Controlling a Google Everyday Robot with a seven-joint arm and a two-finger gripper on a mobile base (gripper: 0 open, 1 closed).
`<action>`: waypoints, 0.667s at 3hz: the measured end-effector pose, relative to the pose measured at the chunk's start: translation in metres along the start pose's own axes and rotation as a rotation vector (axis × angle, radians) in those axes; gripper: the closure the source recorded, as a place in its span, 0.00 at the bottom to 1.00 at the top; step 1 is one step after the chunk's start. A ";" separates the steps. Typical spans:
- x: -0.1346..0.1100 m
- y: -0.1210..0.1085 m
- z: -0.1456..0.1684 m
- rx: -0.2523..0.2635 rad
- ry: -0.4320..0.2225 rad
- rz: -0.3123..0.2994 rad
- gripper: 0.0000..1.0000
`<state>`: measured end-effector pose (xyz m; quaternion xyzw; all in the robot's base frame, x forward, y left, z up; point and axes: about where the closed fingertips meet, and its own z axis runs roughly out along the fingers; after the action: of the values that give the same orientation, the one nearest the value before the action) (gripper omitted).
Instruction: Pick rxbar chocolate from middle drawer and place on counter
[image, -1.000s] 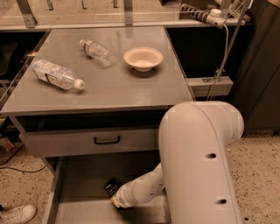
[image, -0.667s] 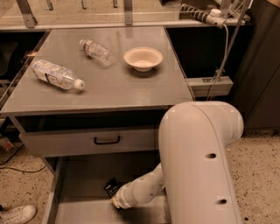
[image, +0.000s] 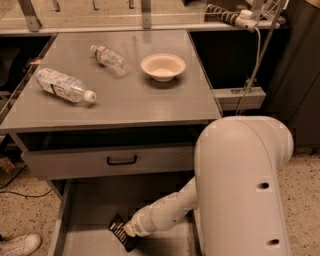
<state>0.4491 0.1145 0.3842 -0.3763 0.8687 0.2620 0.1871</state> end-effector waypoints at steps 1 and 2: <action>-0.012 0.003 -0.010 0.000 -0.025 -0.010 1.00; -0.019 0.005 -0.017 0.001 -0.040 -0.013 1.00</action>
Offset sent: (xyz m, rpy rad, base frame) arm 0.0124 -0.0003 0.0393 0.0391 -0.0458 -0.0081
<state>0.4559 0.1178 0.4095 -0.3767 0.8624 0.2678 0.2063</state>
